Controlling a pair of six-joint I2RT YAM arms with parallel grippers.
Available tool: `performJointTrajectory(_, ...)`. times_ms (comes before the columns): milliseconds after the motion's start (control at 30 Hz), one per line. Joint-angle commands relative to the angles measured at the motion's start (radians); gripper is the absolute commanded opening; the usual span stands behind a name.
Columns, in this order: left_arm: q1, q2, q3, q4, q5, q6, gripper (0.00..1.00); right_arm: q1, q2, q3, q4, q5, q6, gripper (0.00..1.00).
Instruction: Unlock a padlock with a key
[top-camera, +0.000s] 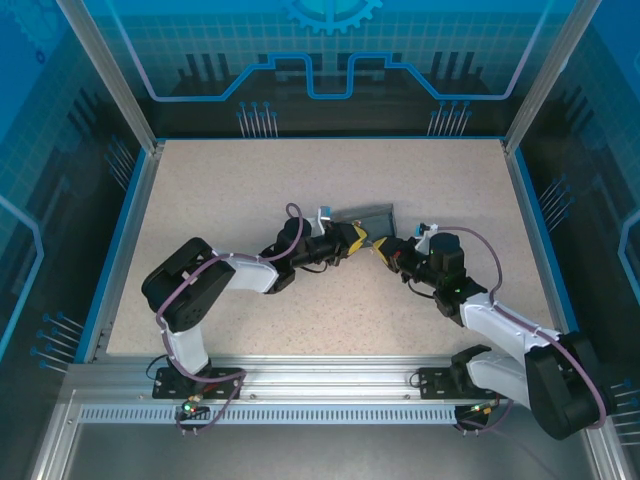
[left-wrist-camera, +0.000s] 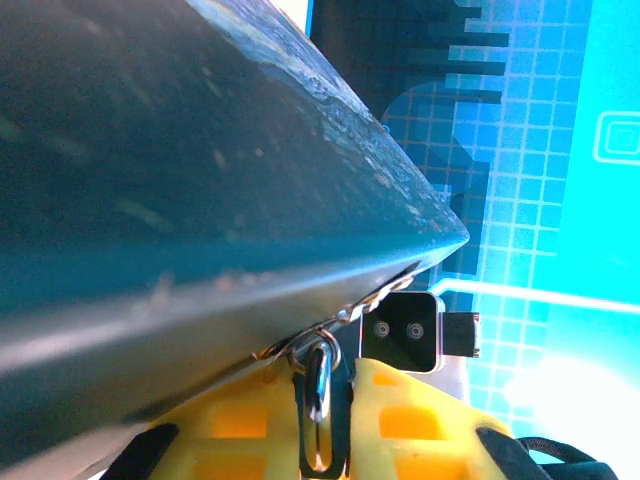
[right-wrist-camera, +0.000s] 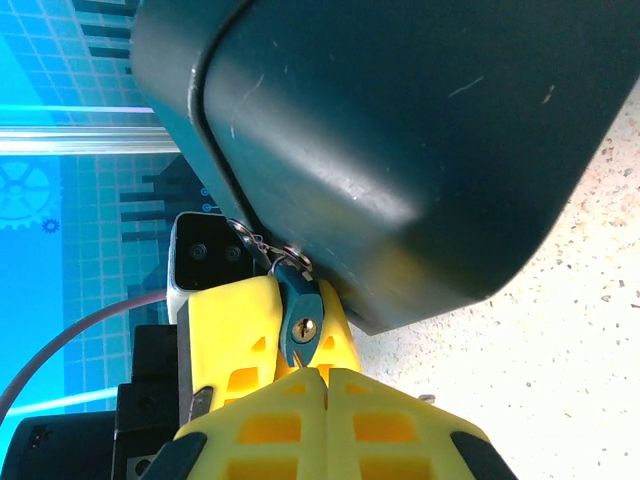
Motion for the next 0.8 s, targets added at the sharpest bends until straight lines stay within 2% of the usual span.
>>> performJointTrajectory(0,-0.007,-0.001,0.036,0.094,0.022,-0.018,0.0,0.013,0.019,0.021,0.001,0.015,-0.015,0.0)
performJointTrajectory(767,-0.014,0.009,0.034,0.104,0.023,-0.023,0.0,0.011,0.025,0.049,-0.003,0.011,-0.017,0.0)
